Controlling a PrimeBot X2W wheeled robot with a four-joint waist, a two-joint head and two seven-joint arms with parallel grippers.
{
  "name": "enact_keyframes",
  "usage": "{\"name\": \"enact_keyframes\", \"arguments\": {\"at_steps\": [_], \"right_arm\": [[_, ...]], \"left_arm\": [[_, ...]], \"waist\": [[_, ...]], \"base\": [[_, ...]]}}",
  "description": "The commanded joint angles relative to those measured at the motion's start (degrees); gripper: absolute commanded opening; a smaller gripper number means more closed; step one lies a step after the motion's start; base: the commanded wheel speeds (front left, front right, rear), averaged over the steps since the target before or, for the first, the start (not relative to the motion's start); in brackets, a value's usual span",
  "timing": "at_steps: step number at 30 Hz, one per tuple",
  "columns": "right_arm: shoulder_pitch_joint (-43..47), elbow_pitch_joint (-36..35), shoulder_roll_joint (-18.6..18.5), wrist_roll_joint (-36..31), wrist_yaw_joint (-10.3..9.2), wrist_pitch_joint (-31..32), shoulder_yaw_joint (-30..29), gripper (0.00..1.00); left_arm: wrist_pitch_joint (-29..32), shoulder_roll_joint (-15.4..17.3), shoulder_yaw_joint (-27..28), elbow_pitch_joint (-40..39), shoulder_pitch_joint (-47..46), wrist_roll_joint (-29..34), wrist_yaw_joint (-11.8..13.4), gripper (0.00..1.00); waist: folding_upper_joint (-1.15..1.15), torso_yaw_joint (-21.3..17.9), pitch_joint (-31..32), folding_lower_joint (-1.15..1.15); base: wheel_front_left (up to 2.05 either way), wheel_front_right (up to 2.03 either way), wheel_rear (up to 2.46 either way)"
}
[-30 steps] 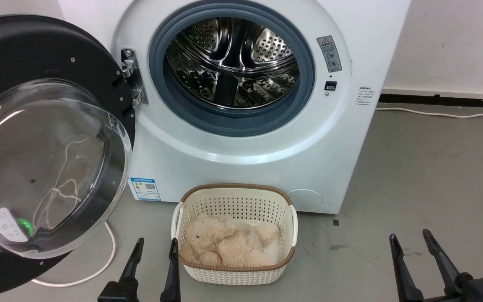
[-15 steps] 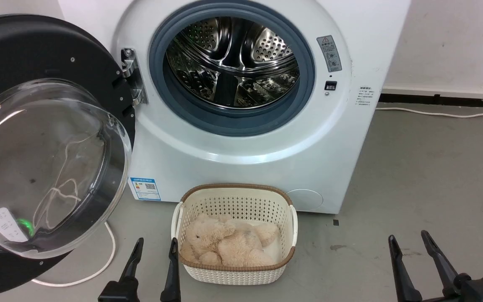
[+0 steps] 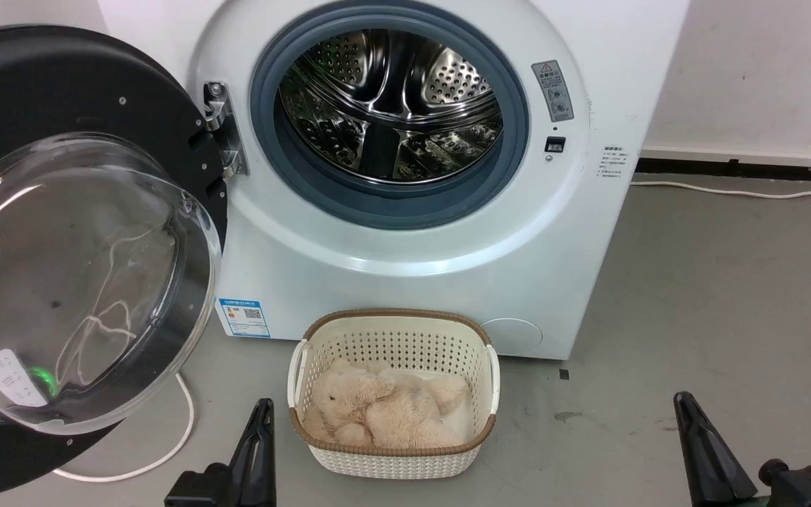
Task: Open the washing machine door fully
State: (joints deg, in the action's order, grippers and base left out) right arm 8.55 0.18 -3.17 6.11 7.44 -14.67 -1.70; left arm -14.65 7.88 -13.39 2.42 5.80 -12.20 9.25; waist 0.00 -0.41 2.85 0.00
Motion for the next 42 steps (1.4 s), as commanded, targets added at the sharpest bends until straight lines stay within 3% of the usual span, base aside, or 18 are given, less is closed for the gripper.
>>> {"name": "enact_keyframes", "arguments": {"at_steps": [1,42], "right_arm": [[-0.1,0.0,0.0,0.0,0.00,0.1,0.0,0.00],[-2.9,-0.1,0.1,-2.0,0.02,4.9,0.6,0.00]], "left_arm": [[0.1,0.0,0.1,0.0,0.0,0.1,-0.1,0.00],[4.9,-1.7,4.5,-0.8,-1.9,4.1,-3.1,0.00]], "waist": [[0.00,0.0,0.0,0.00],[0.00,0.1,-1.0,0.00]], "base": [[0.00,0.00,0.00],[0.00,0.00,0.00]]}}
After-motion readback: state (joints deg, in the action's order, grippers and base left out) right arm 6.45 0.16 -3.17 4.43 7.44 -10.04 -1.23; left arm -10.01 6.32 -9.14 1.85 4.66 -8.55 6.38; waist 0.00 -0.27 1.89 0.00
